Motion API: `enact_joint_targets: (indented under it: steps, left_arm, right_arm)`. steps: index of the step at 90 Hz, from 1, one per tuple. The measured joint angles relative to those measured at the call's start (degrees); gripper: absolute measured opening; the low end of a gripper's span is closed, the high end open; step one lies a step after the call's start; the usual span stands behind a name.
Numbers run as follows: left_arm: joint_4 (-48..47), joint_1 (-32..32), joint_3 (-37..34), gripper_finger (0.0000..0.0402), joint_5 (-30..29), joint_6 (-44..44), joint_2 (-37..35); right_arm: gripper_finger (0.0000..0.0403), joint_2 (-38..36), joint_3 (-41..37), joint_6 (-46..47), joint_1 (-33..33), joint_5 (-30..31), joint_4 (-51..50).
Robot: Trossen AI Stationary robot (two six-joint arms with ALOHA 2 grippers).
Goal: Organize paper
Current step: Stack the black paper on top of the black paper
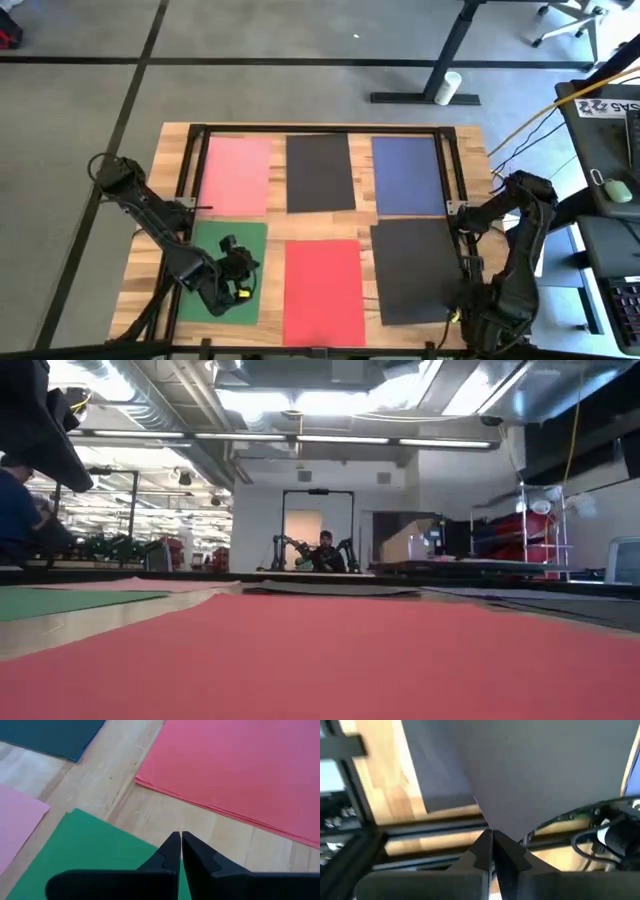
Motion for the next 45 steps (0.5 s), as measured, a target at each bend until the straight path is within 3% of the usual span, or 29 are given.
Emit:
enact_joint_targets:
  steps: [45]
  left_arm:
    - [0.48,1.09,0.00,0.0000,0.00,0.93,0.00]
  right_arm:
    - [0.0000,1.21,-4.45,-5.60,-0.15,-1.88,7.19]
